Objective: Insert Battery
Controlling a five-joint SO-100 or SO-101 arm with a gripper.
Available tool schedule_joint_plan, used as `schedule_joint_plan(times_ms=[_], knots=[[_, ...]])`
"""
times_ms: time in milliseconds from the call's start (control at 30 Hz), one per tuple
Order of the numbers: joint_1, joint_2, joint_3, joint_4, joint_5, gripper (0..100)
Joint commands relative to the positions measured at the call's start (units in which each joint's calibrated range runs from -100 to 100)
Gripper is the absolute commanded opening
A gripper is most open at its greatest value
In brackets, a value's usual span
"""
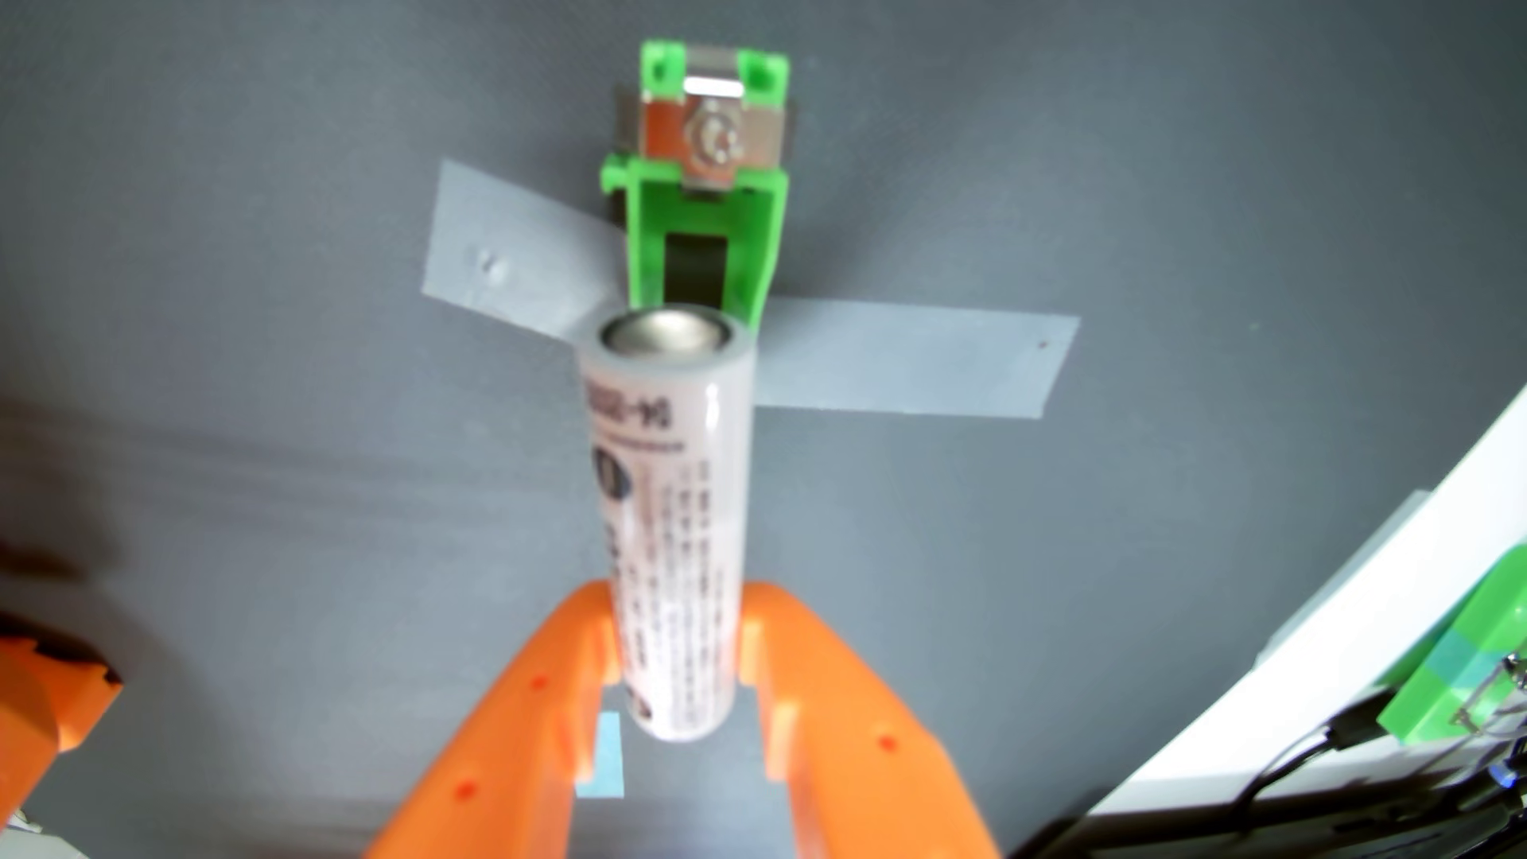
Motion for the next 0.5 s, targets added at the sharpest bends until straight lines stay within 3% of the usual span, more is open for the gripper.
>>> schedule_joint_plan(times_ms=[0, 467], knots=[[-1.6, -0.4, -0.7, -0.2, -0.2, 2], [-1.7, -0.5, 2.4, -4.3, -2.4, 2]])
